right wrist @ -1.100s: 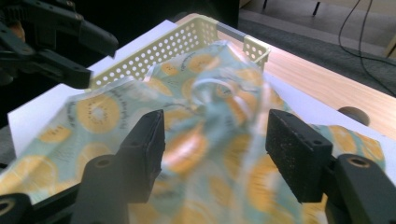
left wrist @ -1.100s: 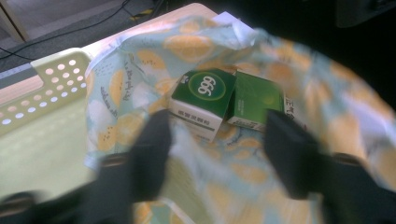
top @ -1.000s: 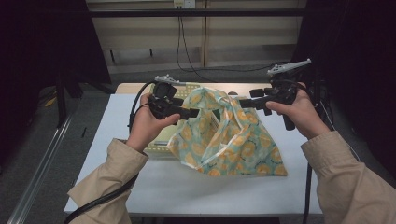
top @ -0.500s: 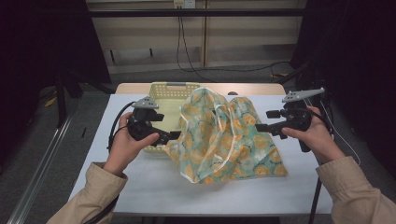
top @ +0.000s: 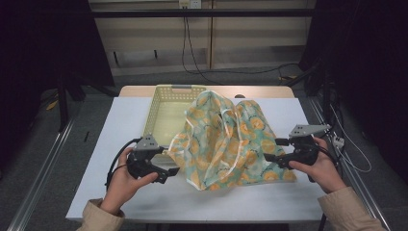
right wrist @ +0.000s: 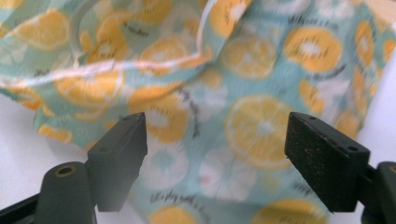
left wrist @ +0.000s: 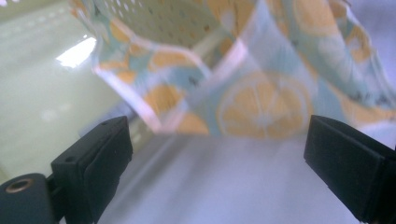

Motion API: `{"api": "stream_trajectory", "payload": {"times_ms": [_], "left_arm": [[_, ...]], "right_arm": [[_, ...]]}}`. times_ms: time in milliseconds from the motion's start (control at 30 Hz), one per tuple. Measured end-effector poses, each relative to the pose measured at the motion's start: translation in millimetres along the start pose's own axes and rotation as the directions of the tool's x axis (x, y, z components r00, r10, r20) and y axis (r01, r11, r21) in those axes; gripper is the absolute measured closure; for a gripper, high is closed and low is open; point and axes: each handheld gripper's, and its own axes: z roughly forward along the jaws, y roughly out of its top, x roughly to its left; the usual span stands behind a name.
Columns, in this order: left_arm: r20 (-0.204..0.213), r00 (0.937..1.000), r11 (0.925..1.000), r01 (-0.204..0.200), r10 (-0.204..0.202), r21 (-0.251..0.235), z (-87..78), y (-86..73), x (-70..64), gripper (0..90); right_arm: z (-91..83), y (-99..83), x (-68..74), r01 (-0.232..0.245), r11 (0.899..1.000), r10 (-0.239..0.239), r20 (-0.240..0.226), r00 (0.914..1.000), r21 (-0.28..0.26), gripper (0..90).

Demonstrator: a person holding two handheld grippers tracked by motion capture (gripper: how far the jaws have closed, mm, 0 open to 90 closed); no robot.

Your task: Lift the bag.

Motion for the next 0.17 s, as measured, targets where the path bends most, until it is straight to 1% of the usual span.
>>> {"api": "stream_trajectory", "payload": {"times_ms": [33,67,133,167], "left_arm": [[0.003,1.0,1.0,0.003,-0.003,0.008,0.6,-5.2,0.0,7.5],[0.003,0.9999,0.9999,0.01,-0.01,0.003,1.6,-10.0,0.4,7.5],[0.0,0.9996,0.9996,0.029,-0.029,-0.002,2.9,-17.1,1.9,7.5],[-0.003,0.9993,0.9993,0.037,-0.037,-0.002,3.4,-19.5,3.1,7.5]], "right_arm": [[0.5,-5.5,1.2,-0.006,1.0,0.006,-0.001,1.0,-0.001,21.1],[1.4,-10.4,2.4,-0.003,1.0,0.003,0.004,1.0,0.005,20.5],[2.7,-18.3,4.8,0.016,1.0,-0.017,0.027,0.9995,0.018,19.8],[3.2,-21.5,5.1,0.007,1.0,-0.008,0.023,0.9997,0.016,19.7]]}}
